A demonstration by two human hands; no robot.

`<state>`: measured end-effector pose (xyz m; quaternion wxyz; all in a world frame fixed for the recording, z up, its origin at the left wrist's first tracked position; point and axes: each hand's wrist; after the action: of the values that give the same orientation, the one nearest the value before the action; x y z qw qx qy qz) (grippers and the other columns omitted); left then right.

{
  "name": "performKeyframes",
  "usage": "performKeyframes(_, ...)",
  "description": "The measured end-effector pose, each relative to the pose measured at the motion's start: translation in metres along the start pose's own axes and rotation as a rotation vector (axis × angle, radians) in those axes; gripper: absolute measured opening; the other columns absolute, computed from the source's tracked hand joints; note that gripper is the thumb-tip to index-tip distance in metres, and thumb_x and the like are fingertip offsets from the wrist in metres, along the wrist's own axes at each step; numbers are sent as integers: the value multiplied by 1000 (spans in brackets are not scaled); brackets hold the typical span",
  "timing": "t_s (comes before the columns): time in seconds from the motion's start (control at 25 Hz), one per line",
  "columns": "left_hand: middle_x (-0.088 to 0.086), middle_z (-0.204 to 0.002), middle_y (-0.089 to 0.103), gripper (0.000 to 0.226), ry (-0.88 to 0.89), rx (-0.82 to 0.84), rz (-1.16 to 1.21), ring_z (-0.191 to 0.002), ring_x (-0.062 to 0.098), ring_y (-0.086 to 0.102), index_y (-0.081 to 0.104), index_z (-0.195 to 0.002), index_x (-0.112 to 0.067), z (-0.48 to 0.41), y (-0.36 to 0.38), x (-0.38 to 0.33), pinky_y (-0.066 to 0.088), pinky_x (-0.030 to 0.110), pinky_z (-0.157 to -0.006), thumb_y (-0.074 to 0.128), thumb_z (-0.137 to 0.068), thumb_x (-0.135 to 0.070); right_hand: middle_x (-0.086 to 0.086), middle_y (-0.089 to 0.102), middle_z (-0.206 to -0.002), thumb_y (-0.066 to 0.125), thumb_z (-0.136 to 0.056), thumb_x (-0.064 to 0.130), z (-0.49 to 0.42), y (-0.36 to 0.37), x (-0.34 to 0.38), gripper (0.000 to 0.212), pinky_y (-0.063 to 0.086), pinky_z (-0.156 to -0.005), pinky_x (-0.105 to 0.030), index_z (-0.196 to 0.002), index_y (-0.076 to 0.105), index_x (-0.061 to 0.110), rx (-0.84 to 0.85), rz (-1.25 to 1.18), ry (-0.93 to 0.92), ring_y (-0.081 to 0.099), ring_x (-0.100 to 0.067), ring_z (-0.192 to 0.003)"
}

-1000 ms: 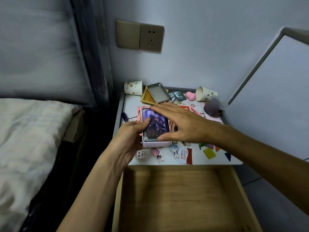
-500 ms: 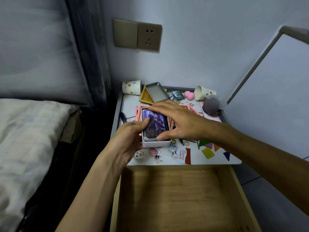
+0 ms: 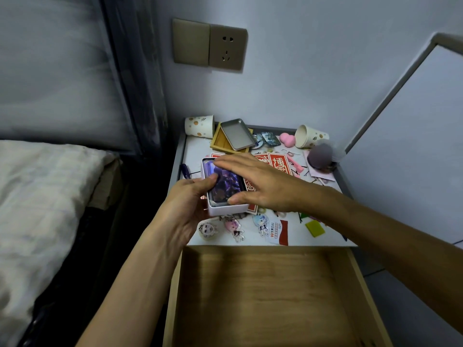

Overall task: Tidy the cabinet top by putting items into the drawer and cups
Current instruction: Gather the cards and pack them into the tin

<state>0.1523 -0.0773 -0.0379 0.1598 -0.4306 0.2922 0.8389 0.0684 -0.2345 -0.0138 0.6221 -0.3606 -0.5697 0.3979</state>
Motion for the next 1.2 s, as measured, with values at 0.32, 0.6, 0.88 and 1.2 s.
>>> performKeyframes(0.32,20,-91,73,30,77,-132,-17,-74,27,67,64,-111,7,-12,-11,1,54,37,-69,58,-96,-17,7,26,-156,63,-91,38,-26,-2,5,66,28,-106,-20,-149,33,27,70,-142,-22,24,-7,-140)
performKeyframes(0.6,16,-90,75,24,138,-225,123,-83,33,73,67,-105,3,-16,-18,-4,56,50,-84,57,-97,-17,-14,46,-137,63,-86,53,-134,-5,-85,63,43,-97,-43,-135,49,15,-402,123,572,43,-32,-127)
performKeyframes(0.88,22,-97,73,29,108,-217,187,-96,42,69,66,-110,7,-26,-28,-10,50,60,-93,57,-96,-17,-21,42,-138,67,-77,57,-175,21,-125,85,45,-97,-50,-143,35,14,-373,215,802,41,-40,-126)
performKeyframes(1.2,14,-87,76,25,114,-171,150,-70,23,73,66,-107,3,-23,-14,-4,60,34,-66,57,-97,-17,-18,53,-120,53,-90,46,-109,-12,-71,55,44,-75,-37,-133,45,13,-495,73,568,51,-32,-108)
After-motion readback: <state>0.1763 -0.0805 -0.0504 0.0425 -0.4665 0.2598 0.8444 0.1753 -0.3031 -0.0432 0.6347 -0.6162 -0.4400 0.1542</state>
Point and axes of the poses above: each hand's wrist, its own z-axis away from the middle knuckle, its own y-axis out of the palm, x = y × z
